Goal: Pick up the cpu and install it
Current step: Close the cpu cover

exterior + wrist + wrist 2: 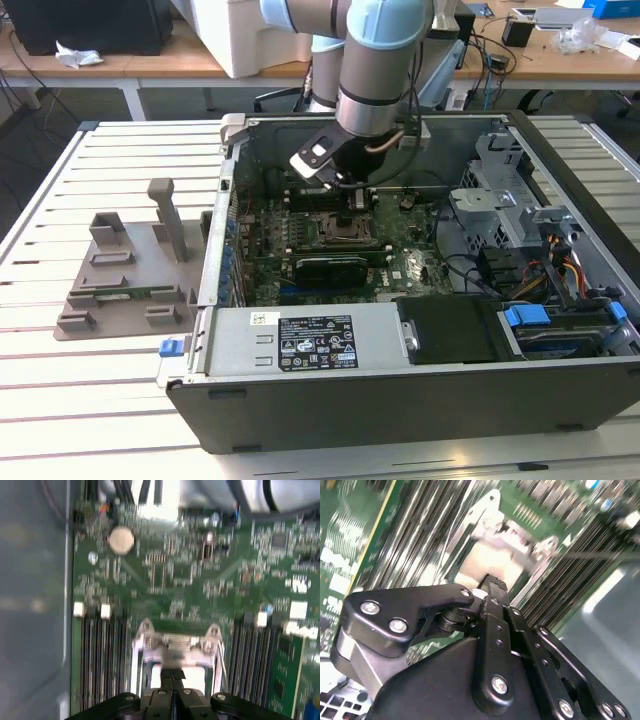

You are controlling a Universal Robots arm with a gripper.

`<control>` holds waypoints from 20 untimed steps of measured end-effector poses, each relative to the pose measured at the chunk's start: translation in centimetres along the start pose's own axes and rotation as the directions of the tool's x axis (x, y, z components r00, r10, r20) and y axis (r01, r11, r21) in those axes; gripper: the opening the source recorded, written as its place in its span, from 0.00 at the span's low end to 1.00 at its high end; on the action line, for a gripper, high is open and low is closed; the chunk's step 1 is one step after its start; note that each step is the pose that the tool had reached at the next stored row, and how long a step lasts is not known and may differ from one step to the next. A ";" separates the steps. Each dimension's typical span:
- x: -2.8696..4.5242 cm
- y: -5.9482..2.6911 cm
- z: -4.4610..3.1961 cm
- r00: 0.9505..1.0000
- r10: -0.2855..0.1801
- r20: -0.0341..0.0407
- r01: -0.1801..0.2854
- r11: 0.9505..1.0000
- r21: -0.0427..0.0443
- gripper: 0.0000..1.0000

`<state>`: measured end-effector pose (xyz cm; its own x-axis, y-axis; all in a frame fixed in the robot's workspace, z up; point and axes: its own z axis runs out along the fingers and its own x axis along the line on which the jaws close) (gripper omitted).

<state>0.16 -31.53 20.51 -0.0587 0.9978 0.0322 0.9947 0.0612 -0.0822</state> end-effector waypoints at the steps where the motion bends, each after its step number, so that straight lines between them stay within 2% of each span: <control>1: -0.02 0.57 -0.03 1.000 0.000 0.000 0.000 1.000 0.000 0.11; 3: -0.06 1.19 -0.15 1.000 0.000 -0.001 0.000 1.000 0.001 0.11; 4: -0.05 1.27 -0.53 1.000 0.000 -0.001 0.000 1.000 0.001 0.11; 5: -0.03 1.21 -1.33 1.000 0.000 -0.001 0.000 1.000 0.001 0.11; 6: -0.01 0.97 -1.49 1.000 -0.001 -0.004 0.001 1.000 0.001 0.11; 8: 0.10 -0.89 -1.28 1.000 -0.002 -0.019 0.002 1.000 -0.001 0.11; 11: 0.20 -2.68 -1.00 1.000 -0.003 -0.028 0.003 1.000 -0.002 0.11; 13: 0.26 -3.75 -0.68 1.000 -0.003 -0.031 0.003 1.000 -0.003 0.11; 16: 0.30 -4.57 -0.19 0.999 -0.003 -0.032 0.003 1.000 -0.003 0.11; 20: 0.30 -4.78 0.09 0.999 -0.003 -0.034 0.003 1.000 -0.003 0.11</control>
<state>-4.62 -31.52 20.82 -0.0593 0.9960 0.0662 0.9948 0.0645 -0.0794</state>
